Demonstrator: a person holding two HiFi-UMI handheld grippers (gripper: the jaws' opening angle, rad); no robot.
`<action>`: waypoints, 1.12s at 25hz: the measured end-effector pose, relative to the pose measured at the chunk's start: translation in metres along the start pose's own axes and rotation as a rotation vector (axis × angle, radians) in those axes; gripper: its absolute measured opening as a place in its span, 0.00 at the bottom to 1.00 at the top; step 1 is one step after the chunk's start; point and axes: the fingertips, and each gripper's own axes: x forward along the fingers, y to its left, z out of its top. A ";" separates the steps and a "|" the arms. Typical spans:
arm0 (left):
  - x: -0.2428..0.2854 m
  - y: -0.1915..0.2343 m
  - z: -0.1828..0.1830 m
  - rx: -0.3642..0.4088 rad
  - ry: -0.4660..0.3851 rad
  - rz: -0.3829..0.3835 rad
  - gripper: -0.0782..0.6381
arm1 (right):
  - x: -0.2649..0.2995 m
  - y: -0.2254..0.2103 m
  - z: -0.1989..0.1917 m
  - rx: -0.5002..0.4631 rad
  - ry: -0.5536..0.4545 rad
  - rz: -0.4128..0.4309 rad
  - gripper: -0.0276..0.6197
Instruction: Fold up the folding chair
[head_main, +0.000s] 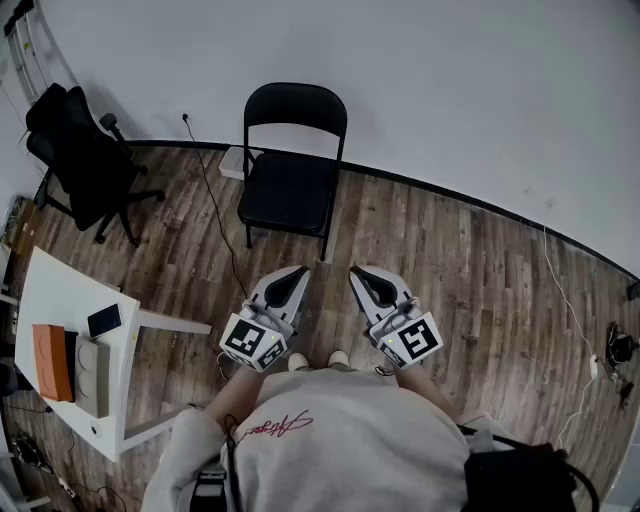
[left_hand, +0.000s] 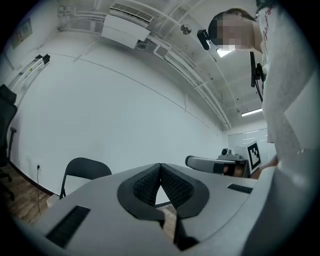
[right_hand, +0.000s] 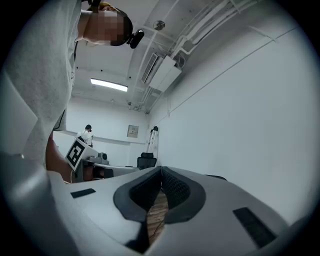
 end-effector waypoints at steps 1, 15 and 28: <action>0.001 -0.001 0.000 -0.001 0.001 0.000 0.13 | -0.001 -0.001 0.000 0.000 0.000 -0.001 0.07; 0.008 -0.007 -0.003 0.011 0.004 0.009 0.13 | -0.007 -0.011 0.000 -0.012 0.001 -0.016 0.07; 0.021 -0.009 0.007 0.020 -0.049 0.124 0.13 | -0.012 -0.025 0.000 -0.068 -0.018 0.052 0.07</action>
